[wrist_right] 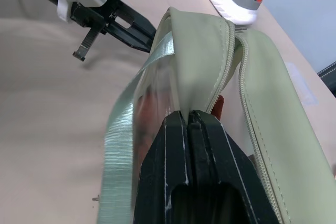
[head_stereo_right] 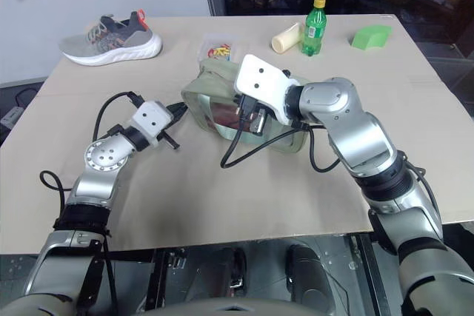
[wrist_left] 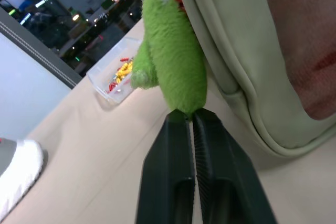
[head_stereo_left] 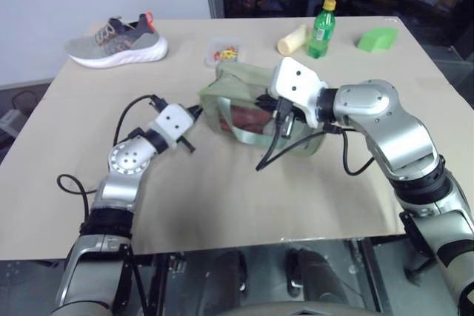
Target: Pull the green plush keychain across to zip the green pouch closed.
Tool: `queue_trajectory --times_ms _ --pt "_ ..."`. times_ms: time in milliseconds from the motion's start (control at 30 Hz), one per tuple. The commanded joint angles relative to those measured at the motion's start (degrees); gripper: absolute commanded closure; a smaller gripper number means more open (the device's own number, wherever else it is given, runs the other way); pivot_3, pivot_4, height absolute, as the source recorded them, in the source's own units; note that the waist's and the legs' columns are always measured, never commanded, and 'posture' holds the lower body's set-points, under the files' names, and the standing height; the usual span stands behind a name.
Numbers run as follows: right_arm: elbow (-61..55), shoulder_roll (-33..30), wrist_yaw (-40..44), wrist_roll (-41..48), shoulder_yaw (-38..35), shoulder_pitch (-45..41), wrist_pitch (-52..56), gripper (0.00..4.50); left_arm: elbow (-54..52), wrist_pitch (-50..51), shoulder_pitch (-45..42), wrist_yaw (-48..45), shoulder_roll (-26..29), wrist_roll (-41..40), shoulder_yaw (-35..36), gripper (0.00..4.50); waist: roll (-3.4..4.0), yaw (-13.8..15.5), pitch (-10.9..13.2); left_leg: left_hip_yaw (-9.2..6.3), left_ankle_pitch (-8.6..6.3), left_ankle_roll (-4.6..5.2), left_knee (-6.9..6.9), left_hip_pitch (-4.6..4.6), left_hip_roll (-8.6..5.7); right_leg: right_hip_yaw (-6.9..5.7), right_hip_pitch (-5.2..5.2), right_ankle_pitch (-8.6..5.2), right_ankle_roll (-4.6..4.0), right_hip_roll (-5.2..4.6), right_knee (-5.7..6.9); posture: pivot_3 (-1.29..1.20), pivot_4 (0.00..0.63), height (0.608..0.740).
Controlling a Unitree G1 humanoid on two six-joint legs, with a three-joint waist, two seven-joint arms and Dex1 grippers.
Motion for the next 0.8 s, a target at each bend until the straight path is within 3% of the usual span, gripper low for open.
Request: queue_trajectory --times_ms 33,367,467,567,633,800 --pt "-0.67 -0.63 0.02 -0.30 -0.33 -0.57 -2.10 4.50 -3.30 1.97 1.62 -5.28 3.62 -5.73 3.84 4.47 0.00 -0.09 0.01 -0.03 0.00 0.00 0.00 0.00 0.02 0.01 -0.01 0.00 0.00 0.00 0.00 0.00 0.150 0.740" --pt "-1.72 -2.48 1.73 0.92 -1.04 1.76 -5.70 4.50 -1.48 -3.72 -0.42 0.46 1.97 1.14 1.15 4.47 -0.04 0.35 0.00 -0.05 0.00 0.01 0.04 0.02 -0.03 -0.04 0.10 -0.08 0.09 -0.05 -0.01 0.00 0.150 0.740" --pt "-2.13 -2.52 1.73 1.20 -1.03 1.87 -5.53 4.50 -1.20 -2.97 -0.91 -2.17 1.49 -0.43 0.49 4.47 -0.04 0.28 0.00 -0.06 0.00 0.00 0.04 0.03 -0.03 -0.07 0.10 -0.01 0.03 0.01 0.02 0.00 0.150 0.740" --pt "-2.36 -2.87 2.05 1.35 -0.83 2.10 -5.73 4.50 -0.47 -4.53 -1.95 1.42 1.16 2.09 0.68 3.69 -0.05 0.26 0.00 -0.05 0.00 0.00 0.04 0.03 -0.02 -0.06 0.09 -0.03 0.05 0.00 0.02 0.00 0.150 0.740" --pt "-2.30 -2.93 2.22 1.43 -0.71 2.05 -5.83 4.50 0.37 -6.08 -2.38 4.21 1.21 4.83 0.35 2.89 -0.05 0.37 0.00 -0.07 0.00 0.00 0.04 0.03 -0.03 -0.06 0.10 -0.03 0.05 0.00 0.02 0.00 0.150 0.740" --pt "-1.87 -2.87 2.63 1.36 -0.49 1.71 -6.35 4.50 2.03 -8.65 -3.20 6.40 0.53 7.40 -1.08 2.89 -0.05 0.34 0.00 -0.05 0.00 0.01 0.04 0.03 -0.04 -0.07 0.11 -0.02 0.04 -0.01 0.02 0.00 0.150 0.740"
